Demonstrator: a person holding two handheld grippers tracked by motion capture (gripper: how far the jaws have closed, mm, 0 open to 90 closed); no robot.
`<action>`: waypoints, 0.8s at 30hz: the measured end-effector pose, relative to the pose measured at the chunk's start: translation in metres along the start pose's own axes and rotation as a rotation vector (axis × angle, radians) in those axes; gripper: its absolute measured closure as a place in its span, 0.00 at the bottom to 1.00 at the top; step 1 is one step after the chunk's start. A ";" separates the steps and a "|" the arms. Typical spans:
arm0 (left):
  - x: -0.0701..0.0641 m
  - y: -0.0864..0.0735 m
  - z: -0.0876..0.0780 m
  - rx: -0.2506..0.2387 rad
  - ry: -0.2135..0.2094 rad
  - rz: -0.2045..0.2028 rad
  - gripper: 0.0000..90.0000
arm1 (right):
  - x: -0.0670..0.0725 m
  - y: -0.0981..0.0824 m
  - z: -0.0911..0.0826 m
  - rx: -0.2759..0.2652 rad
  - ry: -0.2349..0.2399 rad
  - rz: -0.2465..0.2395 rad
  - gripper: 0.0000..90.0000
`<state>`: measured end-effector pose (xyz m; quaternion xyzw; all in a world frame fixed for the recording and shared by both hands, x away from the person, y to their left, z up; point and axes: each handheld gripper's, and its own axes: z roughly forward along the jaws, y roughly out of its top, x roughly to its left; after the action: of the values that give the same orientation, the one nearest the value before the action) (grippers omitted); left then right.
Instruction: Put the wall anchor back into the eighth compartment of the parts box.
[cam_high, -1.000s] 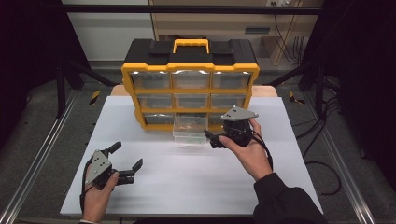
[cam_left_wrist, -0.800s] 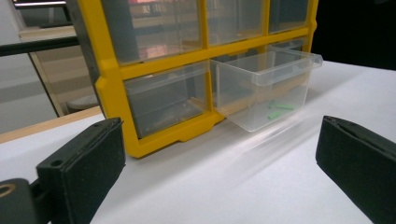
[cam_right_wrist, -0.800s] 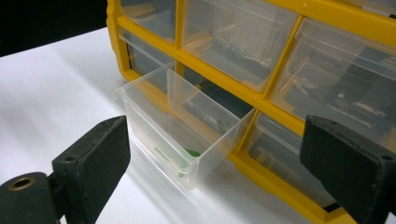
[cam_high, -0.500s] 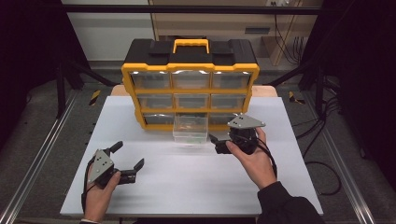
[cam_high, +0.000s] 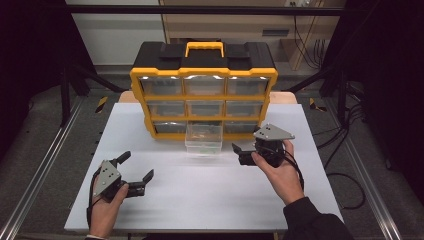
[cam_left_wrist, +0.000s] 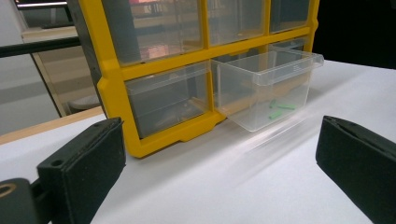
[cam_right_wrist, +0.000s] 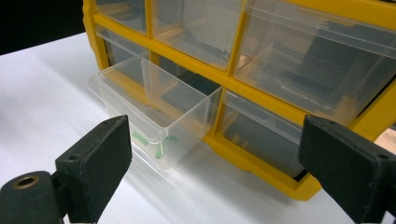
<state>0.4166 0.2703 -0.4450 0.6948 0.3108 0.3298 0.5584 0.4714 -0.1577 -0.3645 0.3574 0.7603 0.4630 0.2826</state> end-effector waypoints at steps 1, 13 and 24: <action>0.000 0.000 0.000 0.000 -0.001 0.000 0.01 | 0.000 -0.001 -0.001 -0.001 0.004 0.001 0.11; -0.004 0.002 0.001 0.015 -0.002 -0.001 0.01 | -0.004 -0.013 -0.017 -0.038 -0.009 0.019 0.10; -0.009 0.006 -0.002 0.014 -0.006 -0.032 0.02 | -0.021 -0.039 -0.034 -0.075 -0.048 0.066 0.10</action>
<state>0.4099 0.2631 -0.4393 0.6946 0.3223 0.3167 0.5597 0.4470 -0.2037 -0.3835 0.3824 0.7232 0.4917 0.2984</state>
